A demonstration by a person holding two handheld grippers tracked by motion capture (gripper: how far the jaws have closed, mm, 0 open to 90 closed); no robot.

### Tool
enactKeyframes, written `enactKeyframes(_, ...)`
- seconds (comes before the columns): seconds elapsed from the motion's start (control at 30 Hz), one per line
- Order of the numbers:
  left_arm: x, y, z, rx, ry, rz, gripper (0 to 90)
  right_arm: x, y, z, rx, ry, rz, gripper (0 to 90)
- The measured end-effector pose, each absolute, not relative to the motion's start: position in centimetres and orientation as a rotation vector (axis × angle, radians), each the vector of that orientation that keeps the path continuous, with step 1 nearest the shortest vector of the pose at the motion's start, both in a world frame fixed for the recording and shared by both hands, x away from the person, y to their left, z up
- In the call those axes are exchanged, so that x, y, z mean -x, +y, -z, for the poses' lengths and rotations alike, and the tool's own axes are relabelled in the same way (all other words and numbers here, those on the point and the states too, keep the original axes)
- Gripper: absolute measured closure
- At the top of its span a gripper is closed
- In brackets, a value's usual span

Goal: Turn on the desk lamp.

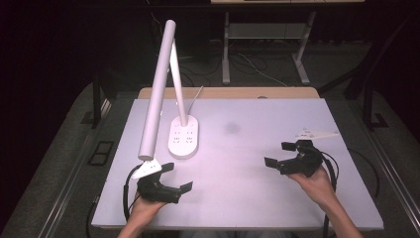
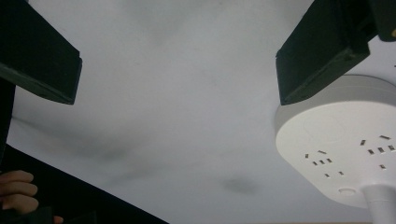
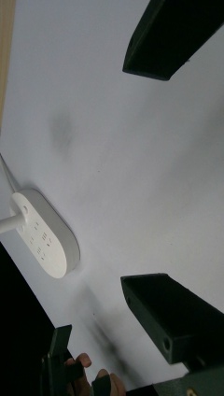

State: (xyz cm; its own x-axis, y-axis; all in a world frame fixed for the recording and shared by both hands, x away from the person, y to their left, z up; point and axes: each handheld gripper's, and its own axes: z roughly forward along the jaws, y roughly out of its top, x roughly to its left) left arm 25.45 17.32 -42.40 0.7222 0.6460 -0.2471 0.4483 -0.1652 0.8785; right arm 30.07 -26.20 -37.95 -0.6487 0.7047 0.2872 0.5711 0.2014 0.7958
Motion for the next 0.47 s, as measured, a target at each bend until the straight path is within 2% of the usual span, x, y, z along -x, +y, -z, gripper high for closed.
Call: enactKeyframes(0.47, -25.6, 17.4, 42.4, -1.807, 0.864, -0.224, 0.0, -25.0, -28.7, 40.7, -1.302, 2.244, -1.433, 0.4)
